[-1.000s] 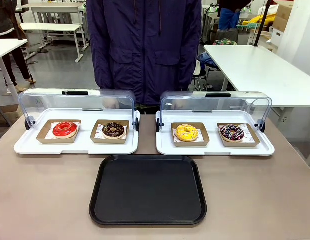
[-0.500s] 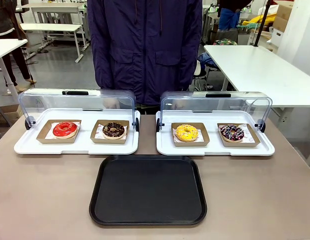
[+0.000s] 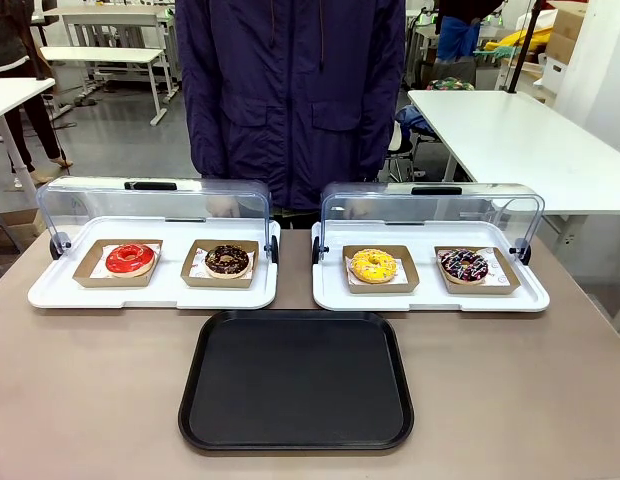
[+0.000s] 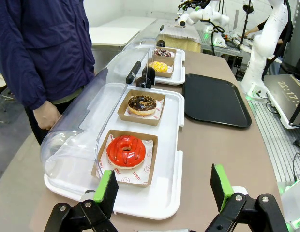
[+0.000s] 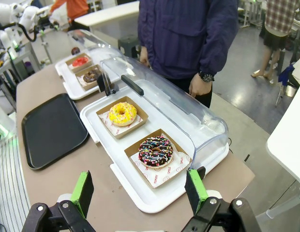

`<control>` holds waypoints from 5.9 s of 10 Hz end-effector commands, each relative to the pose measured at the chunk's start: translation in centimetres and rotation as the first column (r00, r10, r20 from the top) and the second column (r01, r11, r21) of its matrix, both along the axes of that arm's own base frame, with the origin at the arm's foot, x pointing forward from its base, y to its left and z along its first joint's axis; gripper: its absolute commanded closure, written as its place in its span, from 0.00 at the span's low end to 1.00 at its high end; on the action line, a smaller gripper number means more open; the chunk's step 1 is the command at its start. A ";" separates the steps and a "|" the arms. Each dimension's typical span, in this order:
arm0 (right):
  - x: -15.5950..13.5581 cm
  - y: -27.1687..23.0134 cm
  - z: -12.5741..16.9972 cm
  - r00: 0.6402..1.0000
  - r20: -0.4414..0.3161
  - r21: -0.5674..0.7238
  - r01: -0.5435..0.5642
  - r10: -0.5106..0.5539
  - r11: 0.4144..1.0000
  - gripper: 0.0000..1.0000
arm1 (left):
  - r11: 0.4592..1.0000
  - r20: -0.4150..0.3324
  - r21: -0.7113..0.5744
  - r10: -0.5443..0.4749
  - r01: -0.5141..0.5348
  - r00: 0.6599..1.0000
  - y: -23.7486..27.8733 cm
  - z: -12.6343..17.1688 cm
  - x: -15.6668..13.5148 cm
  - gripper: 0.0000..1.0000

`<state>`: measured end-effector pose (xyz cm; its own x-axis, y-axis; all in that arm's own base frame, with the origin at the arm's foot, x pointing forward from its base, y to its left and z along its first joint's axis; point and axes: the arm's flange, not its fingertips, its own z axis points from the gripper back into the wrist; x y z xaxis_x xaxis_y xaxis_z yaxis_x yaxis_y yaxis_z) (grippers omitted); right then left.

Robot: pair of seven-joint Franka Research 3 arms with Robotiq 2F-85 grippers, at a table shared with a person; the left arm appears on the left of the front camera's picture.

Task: Move the third donut from the left to the tray.
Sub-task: Pick up the Paper togo box containing the Donut indicated by the person and place it on the Handle tray.

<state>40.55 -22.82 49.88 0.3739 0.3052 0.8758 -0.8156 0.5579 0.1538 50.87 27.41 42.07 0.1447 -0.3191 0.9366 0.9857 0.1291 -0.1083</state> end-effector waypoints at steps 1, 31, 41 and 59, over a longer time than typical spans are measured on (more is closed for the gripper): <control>0.0 0.2 0.1 1.000 0.009 0.009 -0.005 0.005 1.000 0.00 | 1.000 -0.002 0.008 -0.005 0.005 1.000 -0.1 0.1 -0.1 0.00; 0.0 0.2 0.1 1.000 0.009 0.009 -0.005 0.005 1.000 0.00 | 1.000 -0.002 0.008 -0.005 0.005 1.000 -0.1 0.1 -0.1 0.00; 0.0 0.2 0.1 1.000 0.009 0.009 -0.005 0.005 1.000 0.00 | 1.000 -0.002 0.008 -0.005 0.005 1.000 -0.1 0.1 -0.1 0.00; 6.9 18.9 4.5 0.975 -0.166 -0.383 -0.201 0.147 0.902 0.00 | 1.000 -0.002 0.008 -0.005 0.005 1.000 -0.1 0.1 -0.1 0.00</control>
